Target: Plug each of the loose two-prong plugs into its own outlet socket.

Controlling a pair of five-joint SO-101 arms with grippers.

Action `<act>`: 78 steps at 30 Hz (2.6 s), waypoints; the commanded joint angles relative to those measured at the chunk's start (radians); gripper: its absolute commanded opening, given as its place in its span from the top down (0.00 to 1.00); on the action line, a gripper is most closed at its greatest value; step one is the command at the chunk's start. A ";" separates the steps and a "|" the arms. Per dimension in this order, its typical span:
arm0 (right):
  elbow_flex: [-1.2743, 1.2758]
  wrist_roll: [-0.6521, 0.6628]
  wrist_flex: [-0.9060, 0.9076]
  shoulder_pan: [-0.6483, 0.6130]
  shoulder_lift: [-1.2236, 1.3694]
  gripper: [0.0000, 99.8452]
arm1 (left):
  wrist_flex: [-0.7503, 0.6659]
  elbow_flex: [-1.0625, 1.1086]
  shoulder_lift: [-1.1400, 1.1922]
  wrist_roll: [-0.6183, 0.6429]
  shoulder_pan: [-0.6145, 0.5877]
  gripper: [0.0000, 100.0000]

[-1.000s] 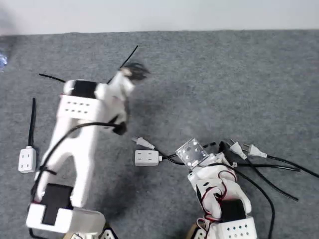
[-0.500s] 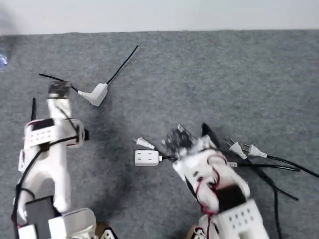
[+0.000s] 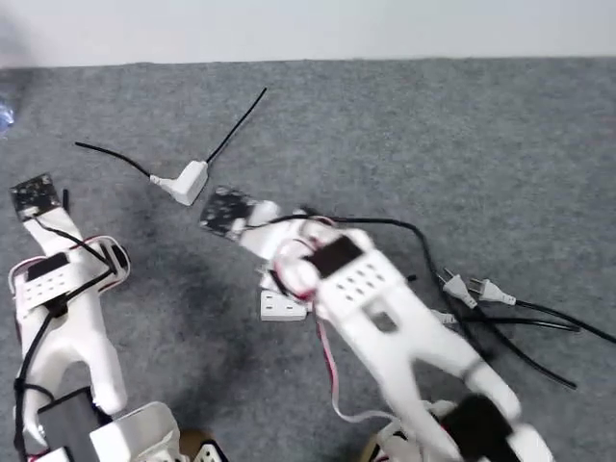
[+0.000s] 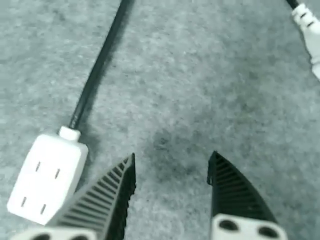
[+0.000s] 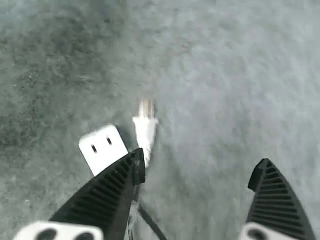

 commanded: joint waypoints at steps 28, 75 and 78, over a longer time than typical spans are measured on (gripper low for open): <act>-0.184 0.063 -0.097 0.050 0.387 0.94 | -0.026 0.035 -0.038 0.006 0.046 0.78; -0.618 0.207 0.165 0.084 0.717 0.84 | -0.026 0.036 -0.032 0.006 0.061 0.78; -0.618 0.207 0.166 0.084 0.722 0.96 | -0.026 0.036 -0.032 0.006 0.061 0.78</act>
